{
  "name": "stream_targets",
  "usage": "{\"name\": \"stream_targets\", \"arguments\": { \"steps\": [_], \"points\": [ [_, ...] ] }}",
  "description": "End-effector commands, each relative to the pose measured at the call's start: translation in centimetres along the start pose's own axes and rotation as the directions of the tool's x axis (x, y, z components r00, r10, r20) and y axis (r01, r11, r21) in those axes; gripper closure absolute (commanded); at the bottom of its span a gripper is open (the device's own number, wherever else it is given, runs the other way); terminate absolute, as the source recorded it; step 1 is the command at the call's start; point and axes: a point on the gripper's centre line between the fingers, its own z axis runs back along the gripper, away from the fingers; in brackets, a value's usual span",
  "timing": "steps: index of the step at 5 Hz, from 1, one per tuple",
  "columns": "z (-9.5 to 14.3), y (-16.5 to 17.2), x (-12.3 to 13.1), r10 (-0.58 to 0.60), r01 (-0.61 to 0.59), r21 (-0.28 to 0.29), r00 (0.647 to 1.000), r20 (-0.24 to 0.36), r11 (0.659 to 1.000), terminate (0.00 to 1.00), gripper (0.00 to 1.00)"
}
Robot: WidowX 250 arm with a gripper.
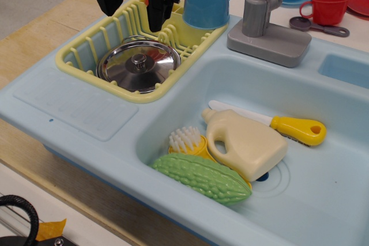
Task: Take lid off pot or pan
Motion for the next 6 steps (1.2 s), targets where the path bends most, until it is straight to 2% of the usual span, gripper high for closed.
{"name": "stream_targets", "arguments": {
  "steps": [1, 3, 6],
  "points": [
    [0.0, 0.0, 0.0, 0.000, 0.000, 0.000, 1.000, 0.000, 1.000, 0.00, 0.00],
    [-2.5, 0.4, 0.1, 0.023, -0.023, -0.006, 1.000, -0.006, 1.000, 0.00, 0.00],
    [-4.7, 1.1, -0.1, 0.046, -0.048, -0.036, 0.998, -0.045, 0.998, 0.00, 0.00]
  ]
}}
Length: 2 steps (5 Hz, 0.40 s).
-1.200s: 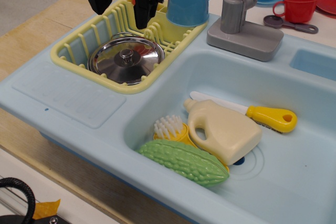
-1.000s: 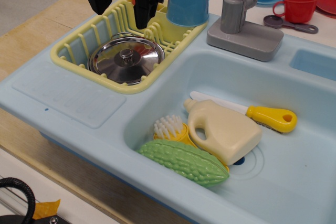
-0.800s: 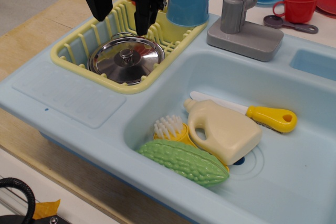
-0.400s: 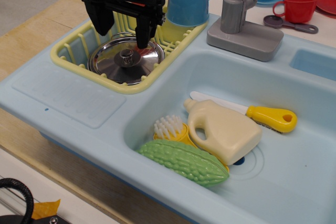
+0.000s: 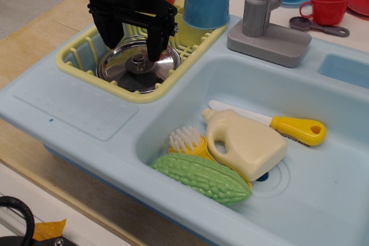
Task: Take lid off pot or pan
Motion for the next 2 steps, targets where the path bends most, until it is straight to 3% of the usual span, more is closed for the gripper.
{"name": "stream_targets", "arguments": {
  "steps": [1, 2],
  "points": [
    [-0.20, 0.43, 0.61, -0.002, 0.002, 0.002, 1.000, 0.002, 1.000, 0.00, 0.00],
    [-0.68, 0.61, 0.58, -0.009, 0.009, -0.001, 1.000, -0.017, 1.000, 0.00, 0.00]
  ]
}}
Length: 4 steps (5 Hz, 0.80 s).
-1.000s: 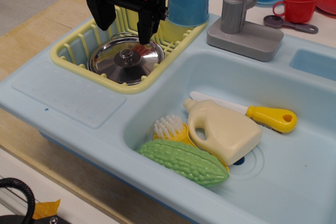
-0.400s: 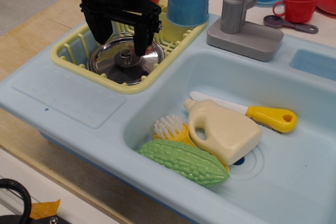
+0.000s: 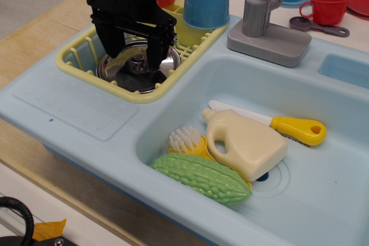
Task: Take lid off pot or pan
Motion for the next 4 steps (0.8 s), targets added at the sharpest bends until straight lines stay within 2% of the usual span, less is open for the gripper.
{"name": "stream_targets", "arguments": {
  "steps": [1, 2, 3, 4],
  "points": [
    [0.10, 0.78, 0.30, 0.007, -0.007, -0.002, 0.999, 0.039, 1.000, 0.00, 0.00],
    [-0.35, 0.92, 0.01, 0.021, -0.019, -0.020, 0.998, 0.059, 1.000, 0.00, 1.00],
    [-0.78, 0.89, 0.29, 0.023, -0.021, -0.031, 0.999, 0.050, 0.999, 0.00, 1.00],
    [-0.85, 0.72, 0.83, 0.018, -0.017, -0.023, 1.000, 0.008, 1.000, 0.00, 1.00]
  ]
}}
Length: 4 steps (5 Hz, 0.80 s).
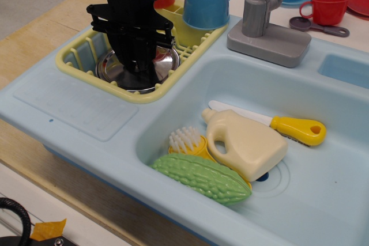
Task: Take lid off pot or pan
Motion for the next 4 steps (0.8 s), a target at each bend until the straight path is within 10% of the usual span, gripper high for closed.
{"name": "stream_targets", "arguments": {
  "steps": [1, 4],
  "points": [
    [1.7, 0.1, 0.3, 0.001, -0.003, 0.032, 0.999, 0.051, 0.999, 0.00, 1.00],
    [6.8, -0.6, -3.3, 0.125, -0.135, 0.126, 0.989, 0.084, 0.983, 0.00, 1.00]
  ]
}}
